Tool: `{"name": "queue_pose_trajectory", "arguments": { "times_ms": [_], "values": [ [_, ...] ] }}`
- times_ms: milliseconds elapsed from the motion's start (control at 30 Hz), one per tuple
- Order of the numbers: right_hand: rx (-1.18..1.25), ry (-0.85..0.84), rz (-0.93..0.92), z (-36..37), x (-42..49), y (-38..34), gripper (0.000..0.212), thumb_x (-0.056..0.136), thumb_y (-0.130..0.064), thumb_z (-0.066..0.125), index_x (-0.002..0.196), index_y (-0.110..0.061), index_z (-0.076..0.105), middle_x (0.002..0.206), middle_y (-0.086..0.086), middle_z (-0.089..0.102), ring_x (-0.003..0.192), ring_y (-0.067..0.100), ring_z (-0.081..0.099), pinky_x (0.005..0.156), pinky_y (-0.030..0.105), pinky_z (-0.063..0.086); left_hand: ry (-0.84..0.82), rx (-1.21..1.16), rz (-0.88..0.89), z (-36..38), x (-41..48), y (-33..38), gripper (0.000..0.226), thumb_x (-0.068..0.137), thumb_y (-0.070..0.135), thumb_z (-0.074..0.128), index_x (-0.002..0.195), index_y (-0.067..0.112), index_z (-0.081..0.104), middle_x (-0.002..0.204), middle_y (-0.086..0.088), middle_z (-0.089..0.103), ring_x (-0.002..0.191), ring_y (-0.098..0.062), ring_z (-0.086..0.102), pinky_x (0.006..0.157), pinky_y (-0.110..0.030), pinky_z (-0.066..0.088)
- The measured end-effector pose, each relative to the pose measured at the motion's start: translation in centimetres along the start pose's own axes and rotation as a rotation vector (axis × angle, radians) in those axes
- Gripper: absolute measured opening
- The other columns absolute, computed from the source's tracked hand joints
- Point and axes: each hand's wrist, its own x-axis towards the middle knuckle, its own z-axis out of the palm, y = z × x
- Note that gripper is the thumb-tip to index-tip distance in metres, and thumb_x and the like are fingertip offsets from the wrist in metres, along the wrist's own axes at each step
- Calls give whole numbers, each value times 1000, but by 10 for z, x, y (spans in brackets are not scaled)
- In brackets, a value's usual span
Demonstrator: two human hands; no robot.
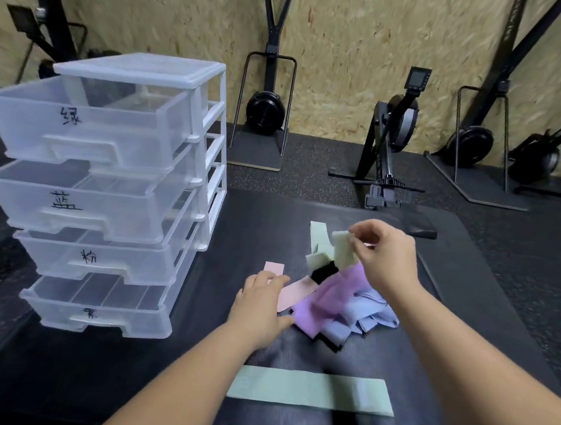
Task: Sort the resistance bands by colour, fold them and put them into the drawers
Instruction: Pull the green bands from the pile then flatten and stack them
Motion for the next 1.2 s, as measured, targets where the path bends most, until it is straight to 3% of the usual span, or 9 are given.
{"name": "queue_pose_trajectory", "arguments": {
  "times_ms": [233,400,533,600,700,800,933,1067,1200],
  "values": [
    [226,122,-27,-40,20,-35,21,90,-14,79,88,-34,73,85,-16,77,78,8,74,80,34,61,195,-174,102,-50,7,28,56,93,42,74,145,36,54,145,12,49,135,-17,41,111,-42,42],
    [354,-16,-28,-51,17,-45,24,91,-8,79,95,-31,74,90,-4,79,78,13,72,84,42,63,307,-295,183,-76,5,56,47,96,38,73,141,35,59,139,14,58,129,-15,49,107,-37,45],
    [372,-155,-4,-51,4,-49,25,93,-5,77,97,-30,76,93,-1,80,83,24,74,75,52,65,312,-407,204,-83,3,79,55,95,37,74,146,38,54,137,20,60,125,-11,51,101,-29,41],
    [390,-225,13,-49,-4,-49,25,94,-3,75,101,-26,76,94,2,80,88,29,75,77,55,65,289,-434,201,-81,2,86,53,95,36,75,144,38,56,134,21,63,121,-9,55,102,-31,44],
    [361,-281,27,-43,-18,-42,26,94,-2,75,103,-26,75,94,2,81,84,25,75,82,45,63,281,-496,166,-74,0,88,30,95,30,74,124,38,69,112,19,73,105,-2,66,95,-38,57],
    [327,-307,54,-35,-31,-32,28,95,-4,74,102,-30,76,93,-4,81,88,21,77,90,45,62,263,-549,102,-70,-3,84,17,94,31,76,109,35,75,95,16,77,90,-3,72,83,-44,63],
    [325,-320,90,-26,-43,-26,25,98,-2,67,104,-25,74,95,1,80,85,19,78,88,48,63,257,-594,43,-70,-4,78,12,91,27,80,101,33,77,89,14,78,84,-4,73,82,-40,64],
    [430,-405,158,-19,-59,-26,22,99,-19,74,119,-20,66,102,8,78,90,25,78,85,42,62,307,-636,2,-74,-7,74,15,91,19,80,98,31,75,87,12,78,82,-3,73,85,-29,60],
    [232,-503,12,-13,-70,-20,38,87,-20,86,118,-33,68,111,-14,77,96,7,75,91,31,61,323,-671,-48,-73,-7,68,16,90,20,80,95,34,74,87,14,78,83,-6,74,86,-37,62]
  ]
}}
